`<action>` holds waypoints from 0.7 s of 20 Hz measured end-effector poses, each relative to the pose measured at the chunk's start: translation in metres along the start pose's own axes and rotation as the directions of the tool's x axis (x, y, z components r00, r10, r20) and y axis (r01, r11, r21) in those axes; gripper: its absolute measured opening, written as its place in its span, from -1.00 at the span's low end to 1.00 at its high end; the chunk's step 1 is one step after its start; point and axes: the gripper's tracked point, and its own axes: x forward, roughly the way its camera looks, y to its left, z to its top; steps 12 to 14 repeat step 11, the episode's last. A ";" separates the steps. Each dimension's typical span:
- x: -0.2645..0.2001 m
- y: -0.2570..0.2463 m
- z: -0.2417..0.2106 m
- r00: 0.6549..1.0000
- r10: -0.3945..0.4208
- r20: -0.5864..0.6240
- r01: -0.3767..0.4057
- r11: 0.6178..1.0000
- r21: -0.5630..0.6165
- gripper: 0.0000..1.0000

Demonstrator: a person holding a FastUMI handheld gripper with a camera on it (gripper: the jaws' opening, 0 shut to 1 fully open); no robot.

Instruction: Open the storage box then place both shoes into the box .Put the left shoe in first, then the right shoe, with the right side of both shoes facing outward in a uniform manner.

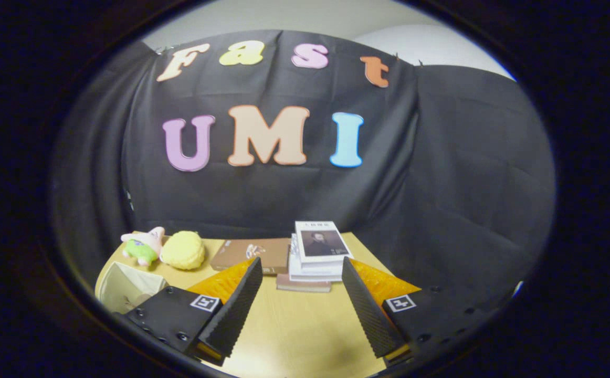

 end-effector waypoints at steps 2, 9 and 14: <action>-0.003 0.011 0.014 0.997 0.036 0.074 -0.035 0.999 -0.004 0.97; -0.016 0.028 0.035 0.972 0.088 0.217 -0.097 0.995 0.032 0.96; -0.022 0.024 0.033 0.969 0.095 0.230 -0.111 0.992 0.056 0.96</action>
